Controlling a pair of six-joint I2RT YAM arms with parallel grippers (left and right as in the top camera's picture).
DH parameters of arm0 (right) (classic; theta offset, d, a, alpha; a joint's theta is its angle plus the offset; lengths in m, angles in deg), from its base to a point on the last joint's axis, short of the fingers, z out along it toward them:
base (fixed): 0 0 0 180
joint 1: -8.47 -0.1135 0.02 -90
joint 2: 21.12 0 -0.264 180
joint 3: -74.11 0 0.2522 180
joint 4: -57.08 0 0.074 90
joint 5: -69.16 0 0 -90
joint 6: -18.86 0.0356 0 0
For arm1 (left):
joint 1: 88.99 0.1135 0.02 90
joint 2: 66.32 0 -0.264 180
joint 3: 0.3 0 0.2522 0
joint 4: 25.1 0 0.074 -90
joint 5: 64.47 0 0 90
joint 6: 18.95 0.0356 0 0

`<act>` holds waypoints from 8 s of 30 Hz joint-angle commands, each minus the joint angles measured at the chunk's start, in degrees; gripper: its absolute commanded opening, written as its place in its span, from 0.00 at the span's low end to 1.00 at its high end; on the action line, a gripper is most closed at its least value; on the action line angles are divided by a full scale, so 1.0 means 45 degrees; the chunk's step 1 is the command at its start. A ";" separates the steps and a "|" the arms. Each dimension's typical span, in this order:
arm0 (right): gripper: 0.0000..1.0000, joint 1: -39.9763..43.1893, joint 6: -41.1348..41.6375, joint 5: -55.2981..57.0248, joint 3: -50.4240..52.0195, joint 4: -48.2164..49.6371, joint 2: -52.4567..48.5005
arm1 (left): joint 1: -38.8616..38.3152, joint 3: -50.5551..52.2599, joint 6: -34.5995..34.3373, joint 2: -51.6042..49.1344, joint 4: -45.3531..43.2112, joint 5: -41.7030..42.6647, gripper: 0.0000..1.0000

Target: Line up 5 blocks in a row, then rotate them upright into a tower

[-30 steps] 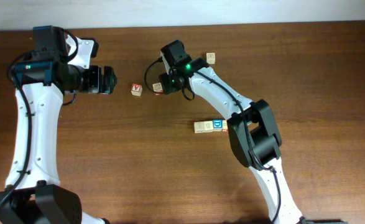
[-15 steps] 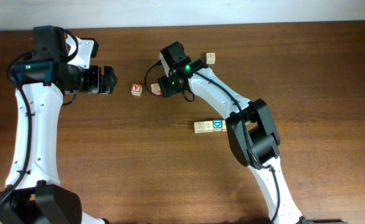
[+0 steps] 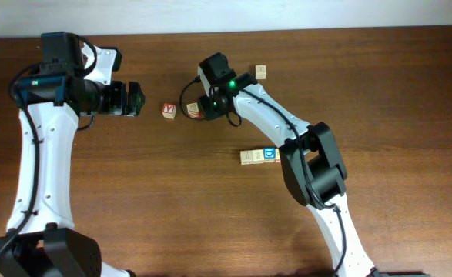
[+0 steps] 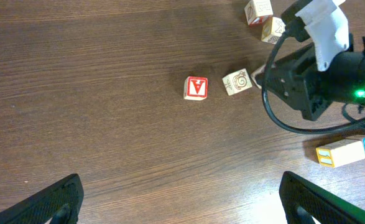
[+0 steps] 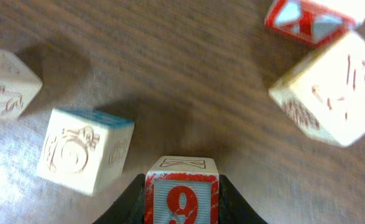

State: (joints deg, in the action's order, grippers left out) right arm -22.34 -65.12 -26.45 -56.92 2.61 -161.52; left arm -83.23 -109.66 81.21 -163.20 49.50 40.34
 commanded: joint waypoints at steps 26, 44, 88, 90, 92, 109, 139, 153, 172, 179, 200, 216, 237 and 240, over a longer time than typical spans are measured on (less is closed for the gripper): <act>0.33 -0.1258 0.3546 0.0073 0.1865 -0.6169 0.2166 | 0.0010 -0.0257 -0.0063 -0.0034 -0.0015 0.0102 0.99; 0.39 -0.1141 0.3390 0.0680 0.0583 -0.5649 0.2166 | 0.0010 -0.0257 -0.0063 -0.0034 -0.0015 0.0097 0.99; 0.19 -0.2375 -0.0238 0.0607 0.2433 -0.5945 0.1899 | 0.0005 -0.0257 -0.0058 -0.0034 -0.0015 0.0102 0.99; 0.19 -0.2375 0.0209 0.1209 0.2433 -0.5858 0.1899 | 0.0005 -0.0257 -0.0063 -0.0034 -0.0015 0.0097 0.99; 0.19 -0.2375 0.0413 0.1452 0.2433 -0.5770 0.1899 | 0.0005 -0.0257 -0.0063 -0.0034 -0.0015 0.0102 0.99; 0.18 -0.1957 0.2118 0.2079 0.2433 -0.5892 0.1899 | 0.0005 -0.0257 -0.0058 -0.0034 -0.0015 0.0097 0.99; 0.04 -0.0505 0.3453 0.0962 0.1685 -0.5717 0.2166 | 0.0010 -0.0257 -0.0063 -0.0034 -0.0015 0.0102 0.99; 0.04 -0.0510 0.3541 0.0719 0.1729 -0.6343 0.2166 | 0.0010 -0.0257 -0.0063 -0.0034 -0.0015 0.0102 0.99; 0.05 -0.0510 0.3536 0.0670 0.1729 -0.6863 0.2166 | 0.0005 -0.0257 -0.0063 -0.0034 -0.0015 0.0102 0.99; 0.05 -0.0481 0.3143 0.0719 0.1729 -0.6164 0.2166 | 0.0005 -0.0257 -0.0063 -0.0034 -0.0015 0.0097 0.99; 0.06 -0.0481 0.2710 0.0364 0.1729 -0.6737 0.2166 | 0.0010 -0.0257 -0.0058 -0.0034 -0.0015 0.0102 0.99; 0.05 0.3643 0.1540 -0.0199 -0.1846 -0.9787 0.7286 | 0.0005 -0.0257 -0.0063 -0.0034 -0.0015 0.0102 0.99; 0.04 0.7723 -0.2317 -0.4381 0.3614 -0.8752 0.7451 | 0.0005 -0.0257 -0.0063 -0.0039 -0.0695 0.0112 0.99; 0.04 0.8437 -0.2380 -0.6207 0.3614 -0.8378 0.7451 | 0.0005 -0.0257 -0.0068 -0.0039 -0.0646 0.0359 0.99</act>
State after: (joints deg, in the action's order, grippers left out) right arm 12.65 -75.28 -47.30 -40.99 -35.86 -128.21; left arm -83.25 -109.66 81.21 -163.24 46.48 40.34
